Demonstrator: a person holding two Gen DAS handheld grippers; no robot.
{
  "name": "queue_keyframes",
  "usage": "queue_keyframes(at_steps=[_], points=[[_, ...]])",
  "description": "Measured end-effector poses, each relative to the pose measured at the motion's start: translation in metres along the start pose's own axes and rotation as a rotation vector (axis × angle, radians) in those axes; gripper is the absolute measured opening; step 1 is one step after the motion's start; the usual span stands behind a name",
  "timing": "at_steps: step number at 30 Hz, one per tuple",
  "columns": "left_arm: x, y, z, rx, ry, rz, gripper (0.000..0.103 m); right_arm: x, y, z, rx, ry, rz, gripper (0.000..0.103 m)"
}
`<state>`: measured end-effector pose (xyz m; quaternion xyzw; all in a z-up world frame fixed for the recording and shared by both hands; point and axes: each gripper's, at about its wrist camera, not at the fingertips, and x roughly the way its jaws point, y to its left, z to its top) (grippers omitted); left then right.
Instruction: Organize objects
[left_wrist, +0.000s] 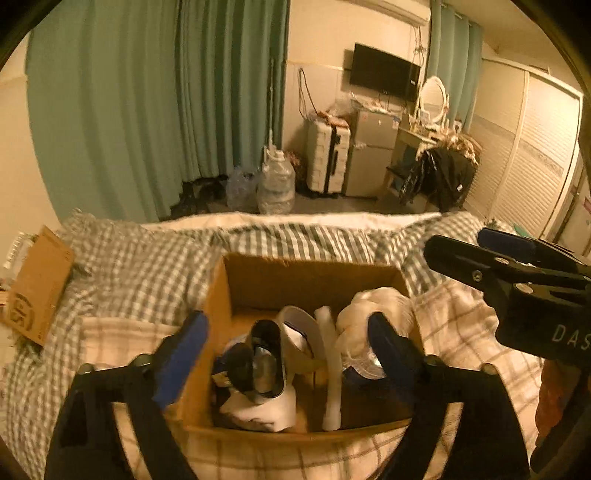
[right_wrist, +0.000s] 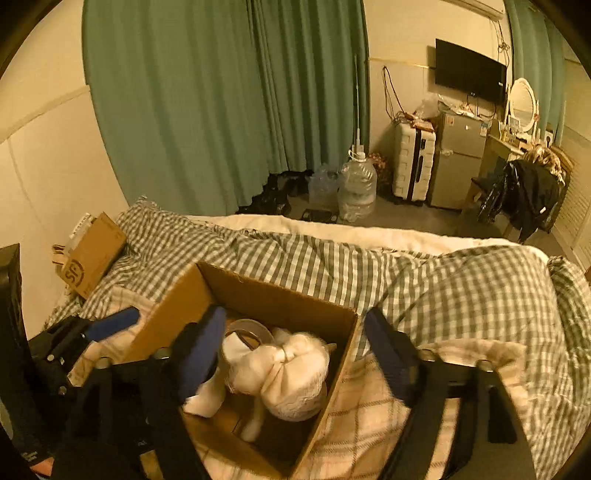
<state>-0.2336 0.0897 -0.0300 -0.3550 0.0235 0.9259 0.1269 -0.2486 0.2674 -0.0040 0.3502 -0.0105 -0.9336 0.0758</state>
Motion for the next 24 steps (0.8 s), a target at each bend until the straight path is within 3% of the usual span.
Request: queue_keyframes(at_steps=[5,14,18,21,24], points=[[-0.047,0.001,0.009,-0.004,-0.072,0.023,0.102,-0.050,0.010,0.005,-0.018,-0.065,-0.027,0.090],[-0.132,-0.006,0.013,0.020,-0.221,0.064,0.103,-0.150,0.023,0.006,-0.053,-0.219,-0.101,0.103],[-0.165,-0.012,0.004,0.051,-0.313,0.109,0.103,-0.186,0.032,-0.008,-0.075,-0.290,-0.139,0.103],[-0.180,-0.013,-0.011,0.061,-0.381,0.155,0.103,-0.205,0.040,-0.027,-0.111,-0.354,-0.234,0.103],[-0.183,-0.010,-0.028,0.045,-0.408,0.202,0.103,-0.212,0.040,-0.051,-0.085,-0.387,-0.217,0.103]])
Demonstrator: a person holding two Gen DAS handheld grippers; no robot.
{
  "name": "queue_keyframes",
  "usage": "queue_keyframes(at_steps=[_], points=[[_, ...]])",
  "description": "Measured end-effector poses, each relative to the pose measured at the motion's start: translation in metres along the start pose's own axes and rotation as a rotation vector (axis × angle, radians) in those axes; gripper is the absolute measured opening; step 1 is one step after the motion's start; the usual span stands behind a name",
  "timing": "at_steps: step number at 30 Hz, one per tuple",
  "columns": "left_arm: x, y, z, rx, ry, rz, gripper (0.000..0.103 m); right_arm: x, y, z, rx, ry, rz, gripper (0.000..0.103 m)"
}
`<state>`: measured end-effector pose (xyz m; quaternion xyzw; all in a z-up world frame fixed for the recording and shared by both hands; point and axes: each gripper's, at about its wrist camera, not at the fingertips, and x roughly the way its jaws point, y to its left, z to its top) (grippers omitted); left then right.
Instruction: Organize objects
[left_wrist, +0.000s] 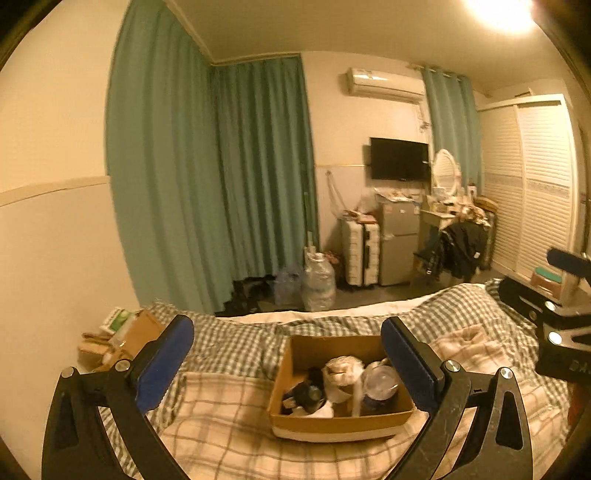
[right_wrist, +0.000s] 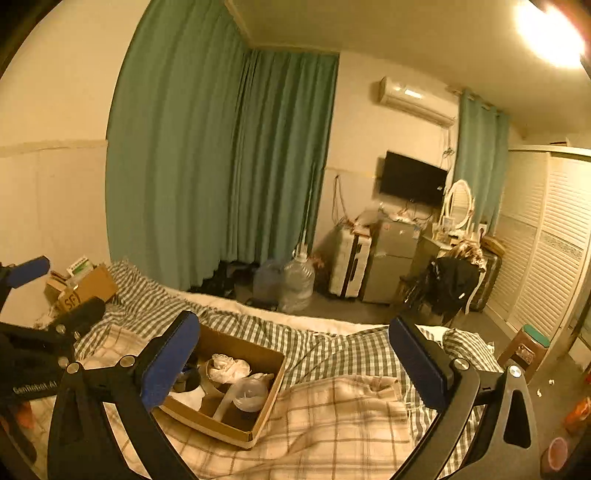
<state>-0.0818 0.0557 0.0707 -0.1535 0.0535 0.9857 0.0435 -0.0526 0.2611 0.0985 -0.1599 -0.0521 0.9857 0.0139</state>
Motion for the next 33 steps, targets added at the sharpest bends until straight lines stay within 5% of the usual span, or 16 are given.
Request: queue_keyframes(at_steps=[8,14,33], points=[[0.008,0.011,-0.064,-0.047,0.034,0.077,0.103,0.020,0.007,-0.067,0.037,0.019,0.018,0.103],[0.018,0.010,-0.092,-0.035,0.058,0.067,0.103,0.058,0.019,-0.115,0.082,0.120,0.052,0.103],[0.025,0.013,-0.108,-0.048,0.095,0.061,0.103,0.066,0.029,-0.119,0.058,0.129,0.020,0.103]])
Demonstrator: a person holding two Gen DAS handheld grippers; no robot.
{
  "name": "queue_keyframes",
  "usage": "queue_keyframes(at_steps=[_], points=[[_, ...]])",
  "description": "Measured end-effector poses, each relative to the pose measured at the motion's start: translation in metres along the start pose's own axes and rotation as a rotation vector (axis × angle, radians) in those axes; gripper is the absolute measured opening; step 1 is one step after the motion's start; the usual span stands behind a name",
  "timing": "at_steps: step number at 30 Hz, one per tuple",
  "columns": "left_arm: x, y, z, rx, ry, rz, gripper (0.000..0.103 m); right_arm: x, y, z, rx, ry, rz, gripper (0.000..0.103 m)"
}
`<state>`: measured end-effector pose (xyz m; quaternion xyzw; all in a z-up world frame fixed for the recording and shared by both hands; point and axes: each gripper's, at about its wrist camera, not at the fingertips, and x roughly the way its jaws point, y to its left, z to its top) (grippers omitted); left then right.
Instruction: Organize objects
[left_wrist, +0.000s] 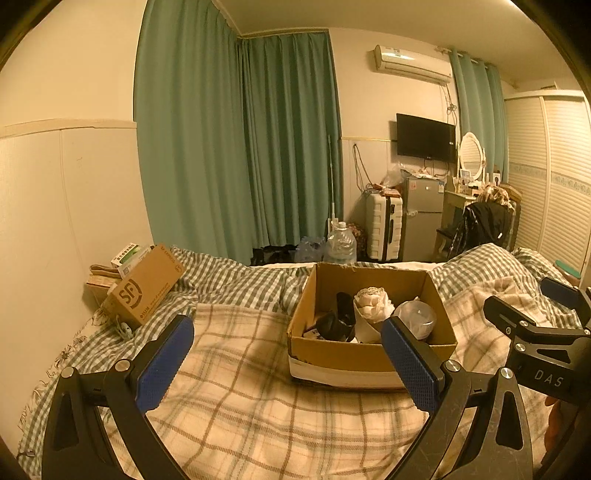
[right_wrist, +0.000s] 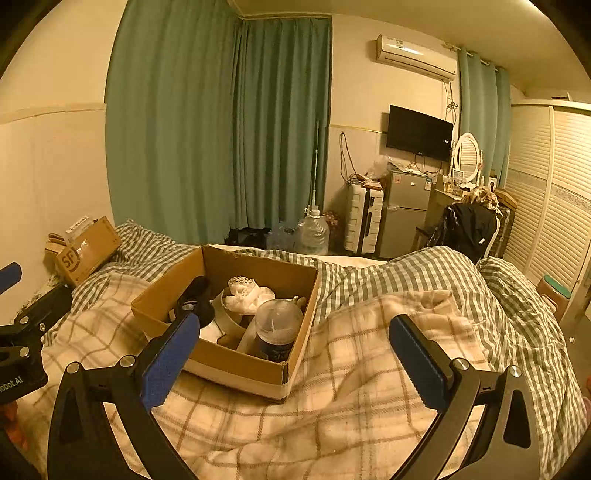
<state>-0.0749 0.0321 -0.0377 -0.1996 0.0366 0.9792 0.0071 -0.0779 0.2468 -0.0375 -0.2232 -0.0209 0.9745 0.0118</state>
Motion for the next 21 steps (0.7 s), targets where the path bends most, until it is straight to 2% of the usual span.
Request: queue_keyframes(at_steps=[21], points=[[0.0043,0.0010,-0.0015,-0.005,0.015,0.015,0.103,0.0015,0.0019,-0.0018,0.004,0.016,0.001,0.103]])
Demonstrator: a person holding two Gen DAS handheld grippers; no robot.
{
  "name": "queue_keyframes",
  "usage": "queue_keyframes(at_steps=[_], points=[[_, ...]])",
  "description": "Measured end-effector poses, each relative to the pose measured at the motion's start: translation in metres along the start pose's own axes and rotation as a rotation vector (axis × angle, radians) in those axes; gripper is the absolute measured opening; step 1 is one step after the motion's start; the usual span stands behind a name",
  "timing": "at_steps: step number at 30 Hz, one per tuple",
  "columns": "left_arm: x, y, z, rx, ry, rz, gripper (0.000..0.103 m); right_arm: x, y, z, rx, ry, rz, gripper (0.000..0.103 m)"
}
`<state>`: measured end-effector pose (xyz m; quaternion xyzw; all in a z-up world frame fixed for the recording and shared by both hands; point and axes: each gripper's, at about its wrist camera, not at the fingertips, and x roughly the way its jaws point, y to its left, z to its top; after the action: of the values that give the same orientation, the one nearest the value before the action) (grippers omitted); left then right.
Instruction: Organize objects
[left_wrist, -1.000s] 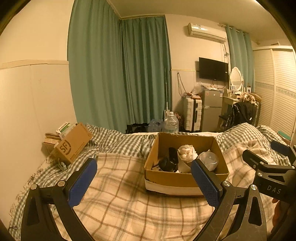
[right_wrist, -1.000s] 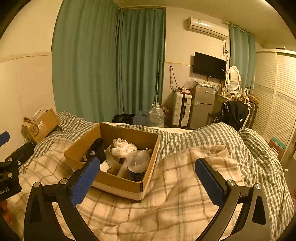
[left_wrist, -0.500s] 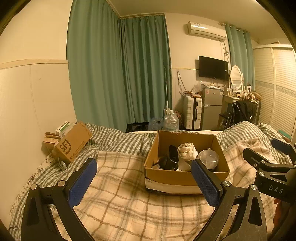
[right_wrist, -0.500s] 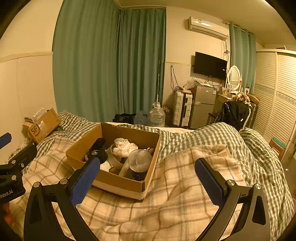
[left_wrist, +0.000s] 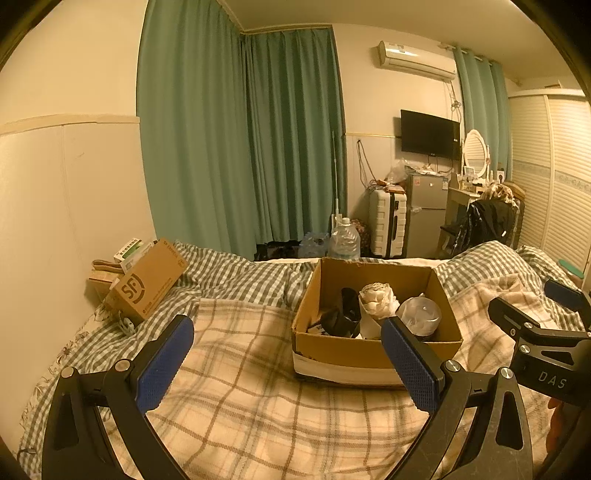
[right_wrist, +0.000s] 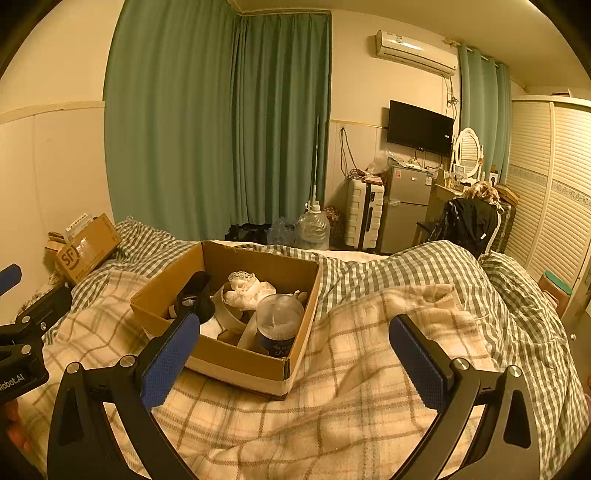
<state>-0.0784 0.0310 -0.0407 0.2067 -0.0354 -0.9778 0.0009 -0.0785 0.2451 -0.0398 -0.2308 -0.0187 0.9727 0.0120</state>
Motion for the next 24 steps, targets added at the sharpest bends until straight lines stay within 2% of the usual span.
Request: queue_keyframes(at_steps=[24], points=[[-0.0028,-0.0002,-0.0014,-0.006,-0.005,0.007,0.103,0.0043,0.0010,-0.0025,0.002,0.014,-0.001,0.103]])
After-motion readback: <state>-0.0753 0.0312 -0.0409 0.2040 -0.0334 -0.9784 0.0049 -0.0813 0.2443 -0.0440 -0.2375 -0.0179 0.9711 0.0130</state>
